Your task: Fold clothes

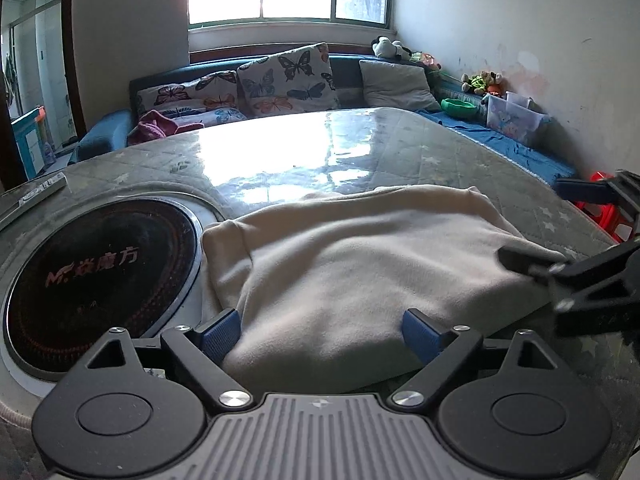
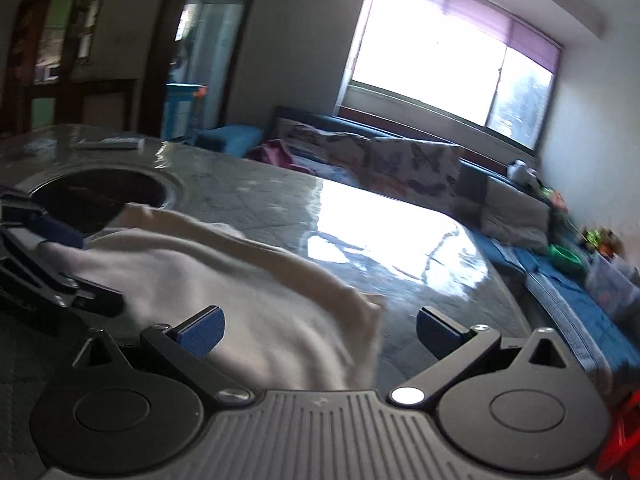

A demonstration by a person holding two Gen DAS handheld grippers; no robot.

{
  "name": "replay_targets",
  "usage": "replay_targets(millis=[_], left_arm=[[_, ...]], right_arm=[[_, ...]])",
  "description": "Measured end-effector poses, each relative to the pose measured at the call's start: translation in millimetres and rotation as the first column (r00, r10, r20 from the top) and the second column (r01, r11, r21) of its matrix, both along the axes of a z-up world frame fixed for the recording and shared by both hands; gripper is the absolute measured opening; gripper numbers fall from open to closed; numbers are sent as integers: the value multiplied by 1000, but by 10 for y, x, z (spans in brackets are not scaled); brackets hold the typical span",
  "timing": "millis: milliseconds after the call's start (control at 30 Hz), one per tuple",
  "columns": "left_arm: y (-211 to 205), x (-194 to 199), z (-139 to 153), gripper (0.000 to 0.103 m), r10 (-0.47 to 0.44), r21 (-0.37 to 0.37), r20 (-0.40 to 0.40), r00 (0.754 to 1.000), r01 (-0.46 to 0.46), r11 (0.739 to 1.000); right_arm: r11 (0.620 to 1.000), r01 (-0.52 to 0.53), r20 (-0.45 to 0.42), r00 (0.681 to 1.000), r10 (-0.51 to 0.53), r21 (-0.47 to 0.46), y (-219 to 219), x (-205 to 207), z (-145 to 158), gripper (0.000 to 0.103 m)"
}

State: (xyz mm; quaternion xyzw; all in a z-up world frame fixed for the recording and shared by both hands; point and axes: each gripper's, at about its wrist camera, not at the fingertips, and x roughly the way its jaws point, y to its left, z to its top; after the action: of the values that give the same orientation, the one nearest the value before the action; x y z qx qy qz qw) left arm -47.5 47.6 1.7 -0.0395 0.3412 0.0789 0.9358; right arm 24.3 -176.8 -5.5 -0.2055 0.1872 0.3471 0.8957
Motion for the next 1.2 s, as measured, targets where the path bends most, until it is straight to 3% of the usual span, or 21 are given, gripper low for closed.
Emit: replay_targets(millis=[167, 300, 400, 500, 733, 1000, 1200], left_arm=[[164, -32, 104, 91, 34, -21, 27, 999, -33, 999], [382, 61, 197, 86, 98, -16, 53, 994, -97, 995], [591, 220, 183, 68, 148, -60, 42, 988, -146, 988], [769, 383, 109, 43, 188, -109, 9, 982, -186, 976], [770, 504, 21, 7, 184, -38, 11, 983, -184, 982], [804, 578, -71, 6, 204, -8, 9, 979, -204, 979], [737, 546, 131, 16, 194, -5, 45, 980, -194, 981]], right_arm=[[994, -59, 35, 997, 62, -93, 221, -100, -202, 103], [995, -56, 29, 998, 59, -83, 224, -89, -187, 103], [996, -53, 20, 998, 55, -77, 227, -78, -186, 103], [996, -53, 15, 998, 54, -74, 200, -78, -189, 103], [996, -54, 12, 998, 55, -71, 174, -68, -196, 103], [996, -57, -8, 998, 57, -68, 160, -17, -205, 103], [995, -68, -6, 998, 68, -72, 166, 3, -189, 103]])
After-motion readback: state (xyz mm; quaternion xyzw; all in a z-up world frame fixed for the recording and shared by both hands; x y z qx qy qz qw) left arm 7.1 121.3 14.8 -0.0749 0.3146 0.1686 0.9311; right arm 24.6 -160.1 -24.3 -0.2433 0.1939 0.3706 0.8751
